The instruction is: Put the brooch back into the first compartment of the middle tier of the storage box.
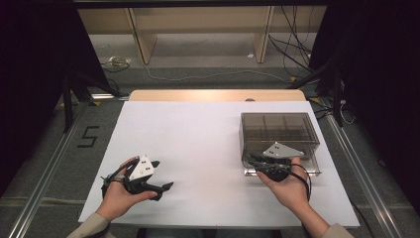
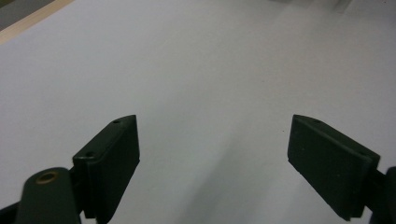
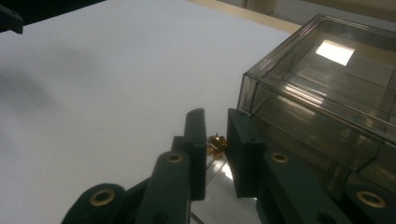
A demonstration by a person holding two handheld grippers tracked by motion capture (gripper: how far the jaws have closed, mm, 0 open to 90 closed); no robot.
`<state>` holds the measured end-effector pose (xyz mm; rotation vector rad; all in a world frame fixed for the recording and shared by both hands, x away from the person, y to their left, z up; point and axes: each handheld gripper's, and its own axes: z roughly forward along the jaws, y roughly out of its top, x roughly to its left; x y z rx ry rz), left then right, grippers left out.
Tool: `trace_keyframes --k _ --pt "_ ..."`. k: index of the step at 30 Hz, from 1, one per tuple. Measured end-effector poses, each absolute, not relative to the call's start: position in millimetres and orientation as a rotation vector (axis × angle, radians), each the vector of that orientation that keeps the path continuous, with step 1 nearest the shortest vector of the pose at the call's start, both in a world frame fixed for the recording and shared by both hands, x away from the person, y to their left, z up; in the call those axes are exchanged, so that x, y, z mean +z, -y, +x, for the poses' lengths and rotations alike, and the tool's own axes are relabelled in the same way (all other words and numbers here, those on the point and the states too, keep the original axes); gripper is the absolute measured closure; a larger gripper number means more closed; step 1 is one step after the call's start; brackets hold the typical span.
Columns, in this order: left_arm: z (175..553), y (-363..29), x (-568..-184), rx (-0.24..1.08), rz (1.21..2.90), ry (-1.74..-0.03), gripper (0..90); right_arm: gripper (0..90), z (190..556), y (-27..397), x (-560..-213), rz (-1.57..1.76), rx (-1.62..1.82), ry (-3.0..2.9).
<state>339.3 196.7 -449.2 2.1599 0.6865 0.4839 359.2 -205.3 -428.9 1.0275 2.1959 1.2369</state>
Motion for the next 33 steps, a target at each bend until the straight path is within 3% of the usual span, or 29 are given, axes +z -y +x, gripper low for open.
trace_keyframes --k 33 --pt "339.2 -196.9 -449.1 0.485 2.161 -0.687 16.9 79.2 358.3 214.8 -429.9 1.049 1.229 -2.186"
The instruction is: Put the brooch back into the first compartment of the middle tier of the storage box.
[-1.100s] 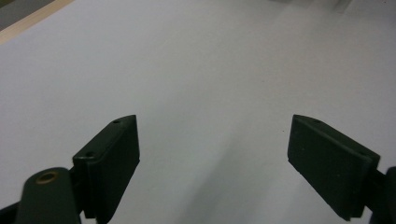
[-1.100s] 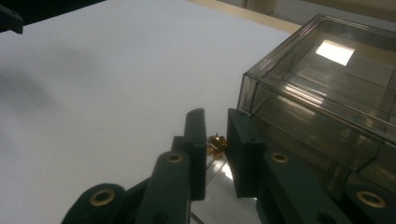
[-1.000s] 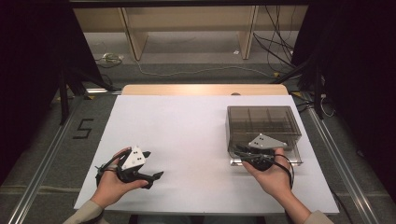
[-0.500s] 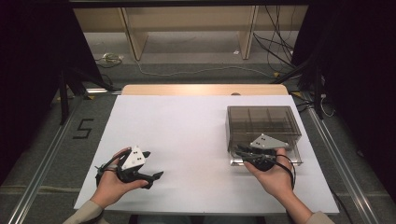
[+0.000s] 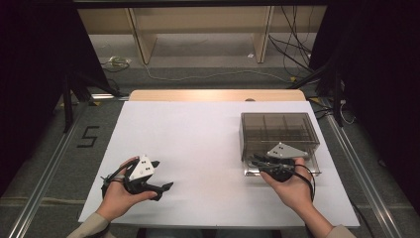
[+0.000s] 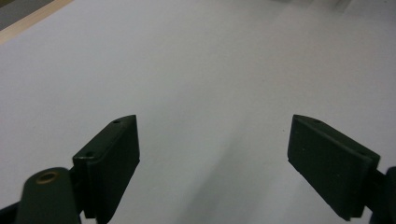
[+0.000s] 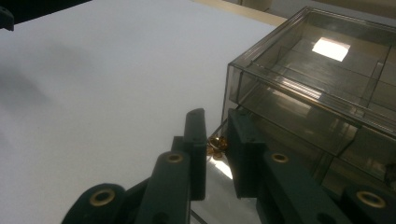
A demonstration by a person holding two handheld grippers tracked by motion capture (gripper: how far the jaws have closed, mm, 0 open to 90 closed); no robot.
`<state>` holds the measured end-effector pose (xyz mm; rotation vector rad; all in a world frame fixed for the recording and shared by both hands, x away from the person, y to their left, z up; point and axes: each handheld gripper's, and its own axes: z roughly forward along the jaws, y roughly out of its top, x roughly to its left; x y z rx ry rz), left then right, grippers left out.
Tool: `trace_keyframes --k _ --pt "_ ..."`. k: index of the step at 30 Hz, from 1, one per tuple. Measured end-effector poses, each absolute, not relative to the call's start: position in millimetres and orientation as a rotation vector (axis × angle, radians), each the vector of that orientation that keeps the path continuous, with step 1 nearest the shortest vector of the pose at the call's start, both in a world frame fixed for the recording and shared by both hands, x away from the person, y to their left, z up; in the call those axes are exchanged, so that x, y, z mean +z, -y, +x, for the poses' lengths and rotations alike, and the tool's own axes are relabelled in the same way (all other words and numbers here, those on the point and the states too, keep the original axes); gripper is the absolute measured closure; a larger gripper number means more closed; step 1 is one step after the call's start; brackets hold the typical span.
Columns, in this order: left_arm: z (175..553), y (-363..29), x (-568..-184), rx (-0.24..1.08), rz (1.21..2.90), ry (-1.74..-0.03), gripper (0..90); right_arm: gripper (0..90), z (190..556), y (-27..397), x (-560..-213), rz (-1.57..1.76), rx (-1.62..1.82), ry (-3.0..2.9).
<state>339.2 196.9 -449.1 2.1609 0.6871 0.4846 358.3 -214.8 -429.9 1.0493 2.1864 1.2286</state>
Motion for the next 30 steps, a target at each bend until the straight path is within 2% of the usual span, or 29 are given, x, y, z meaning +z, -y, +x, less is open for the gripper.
trace_keyframes --k 30 --pt "339.2 -196.9 -449.0 0.485 2.161 -0.687 16.9 79.1 360.8 220.8 -432.6 1.082 1.208 -2.195"
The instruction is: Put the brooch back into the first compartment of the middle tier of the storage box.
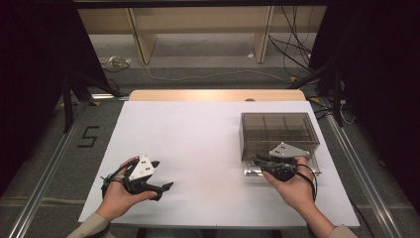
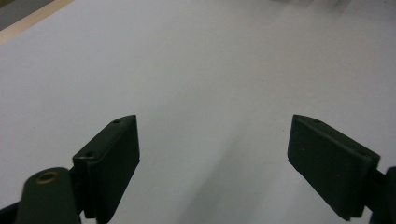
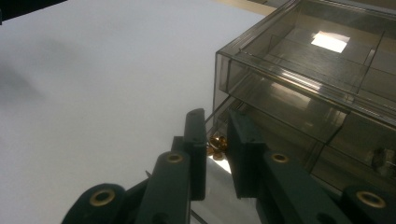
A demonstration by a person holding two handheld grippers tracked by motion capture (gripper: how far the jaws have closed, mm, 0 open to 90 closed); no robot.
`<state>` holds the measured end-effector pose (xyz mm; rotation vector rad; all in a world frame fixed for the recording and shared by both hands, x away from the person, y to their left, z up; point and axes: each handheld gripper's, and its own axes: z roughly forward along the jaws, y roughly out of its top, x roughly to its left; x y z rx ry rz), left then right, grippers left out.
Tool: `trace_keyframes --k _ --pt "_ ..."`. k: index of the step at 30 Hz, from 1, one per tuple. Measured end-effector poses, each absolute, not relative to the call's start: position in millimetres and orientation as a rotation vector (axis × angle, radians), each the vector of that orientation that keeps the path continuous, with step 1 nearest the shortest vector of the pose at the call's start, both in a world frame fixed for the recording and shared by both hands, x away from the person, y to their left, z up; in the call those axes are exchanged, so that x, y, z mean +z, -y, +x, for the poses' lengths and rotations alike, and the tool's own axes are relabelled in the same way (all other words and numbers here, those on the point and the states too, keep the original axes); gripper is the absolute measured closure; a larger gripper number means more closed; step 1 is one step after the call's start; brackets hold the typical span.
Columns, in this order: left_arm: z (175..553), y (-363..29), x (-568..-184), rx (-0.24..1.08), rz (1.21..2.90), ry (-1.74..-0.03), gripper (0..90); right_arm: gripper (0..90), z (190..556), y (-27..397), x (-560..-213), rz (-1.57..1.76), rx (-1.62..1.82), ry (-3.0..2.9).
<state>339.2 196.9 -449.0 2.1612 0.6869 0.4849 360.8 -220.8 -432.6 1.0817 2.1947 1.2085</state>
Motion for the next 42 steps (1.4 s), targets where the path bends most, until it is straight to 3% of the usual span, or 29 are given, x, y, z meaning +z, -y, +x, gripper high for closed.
trace_keyframes --k 42 --pt "339.3 -196.6 -449.3 0.48 2.163 -0.686 17.0 79.1 364.2 227.6 -435.2 1.09 1.174 -2.209"
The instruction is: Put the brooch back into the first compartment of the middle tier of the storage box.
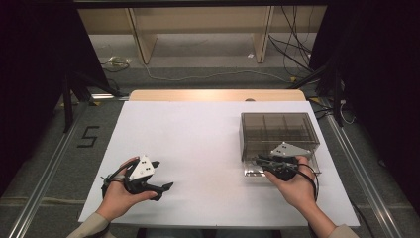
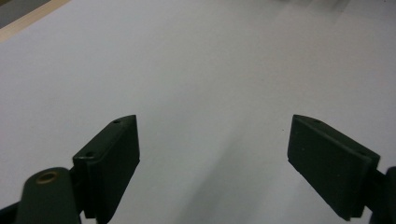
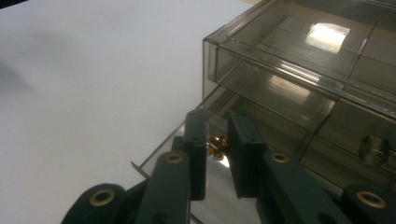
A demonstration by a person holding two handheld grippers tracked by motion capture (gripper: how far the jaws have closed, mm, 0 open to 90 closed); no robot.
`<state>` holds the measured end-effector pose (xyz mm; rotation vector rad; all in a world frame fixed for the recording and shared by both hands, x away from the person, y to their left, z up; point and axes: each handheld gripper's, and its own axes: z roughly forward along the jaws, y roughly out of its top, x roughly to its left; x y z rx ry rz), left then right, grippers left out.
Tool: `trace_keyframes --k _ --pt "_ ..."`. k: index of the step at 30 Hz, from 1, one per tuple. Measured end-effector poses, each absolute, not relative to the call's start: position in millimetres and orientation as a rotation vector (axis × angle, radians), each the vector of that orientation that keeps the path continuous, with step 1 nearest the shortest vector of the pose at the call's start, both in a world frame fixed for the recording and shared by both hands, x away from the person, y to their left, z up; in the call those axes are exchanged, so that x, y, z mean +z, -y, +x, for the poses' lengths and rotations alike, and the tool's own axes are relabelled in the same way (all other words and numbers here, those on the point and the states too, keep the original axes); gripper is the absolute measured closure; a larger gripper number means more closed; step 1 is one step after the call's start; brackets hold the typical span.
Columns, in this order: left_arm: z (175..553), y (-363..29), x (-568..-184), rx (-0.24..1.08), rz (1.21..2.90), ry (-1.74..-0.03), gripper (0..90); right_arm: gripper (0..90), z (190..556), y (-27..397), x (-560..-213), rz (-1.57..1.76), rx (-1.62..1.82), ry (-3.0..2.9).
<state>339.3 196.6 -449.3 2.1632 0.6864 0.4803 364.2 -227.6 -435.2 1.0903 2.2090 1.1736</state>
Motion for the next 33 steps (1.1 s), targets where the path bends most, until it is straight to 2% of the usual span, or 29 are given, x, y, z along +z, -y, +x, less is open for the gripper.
trace_keyframes --k 33 --pt "339.4 -196.9 -449.4 0.48 2.163 -0.687 17.0 79.0 366.9 232.7 -439.8 1.109 1.138 -2.229"
